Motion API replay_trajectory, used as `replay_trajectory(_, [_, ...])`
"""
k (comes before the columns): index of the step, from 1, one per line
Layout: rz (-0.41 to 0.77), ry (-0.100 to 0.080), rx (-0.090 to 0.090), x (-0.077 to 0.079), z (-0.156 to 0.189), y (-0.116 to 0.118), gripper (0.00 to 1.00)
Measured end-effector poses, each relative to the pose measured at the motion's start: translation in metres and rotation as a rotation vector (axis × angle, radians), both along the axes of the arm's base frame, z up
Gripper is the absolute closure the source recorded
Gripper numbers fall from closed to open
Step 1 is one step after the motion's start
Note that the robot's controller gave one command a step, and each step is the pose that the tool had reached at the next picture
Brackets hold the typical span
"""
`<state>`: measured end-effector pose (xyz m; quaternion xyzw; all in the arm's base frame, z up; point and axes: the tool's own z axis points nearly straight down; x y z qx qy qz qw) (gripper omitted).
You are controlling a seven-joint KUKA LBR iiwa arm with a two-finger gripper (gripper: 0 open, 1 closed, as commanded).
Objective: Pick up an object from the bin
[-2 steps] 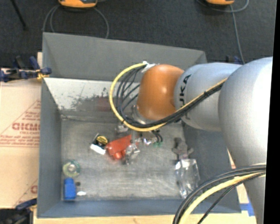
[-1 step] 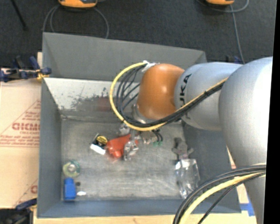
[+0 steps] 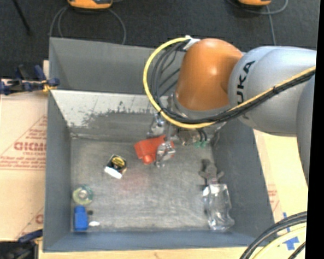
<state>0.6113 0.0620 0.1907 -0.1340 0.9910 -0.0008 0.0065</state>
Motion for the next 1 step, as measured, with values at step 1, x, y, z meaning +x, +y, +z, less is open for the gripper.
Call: replay_trajectory(1, [-0.014, 0.003, -0.001, 0.0093, 0.0422, -0.0105, 1.00])
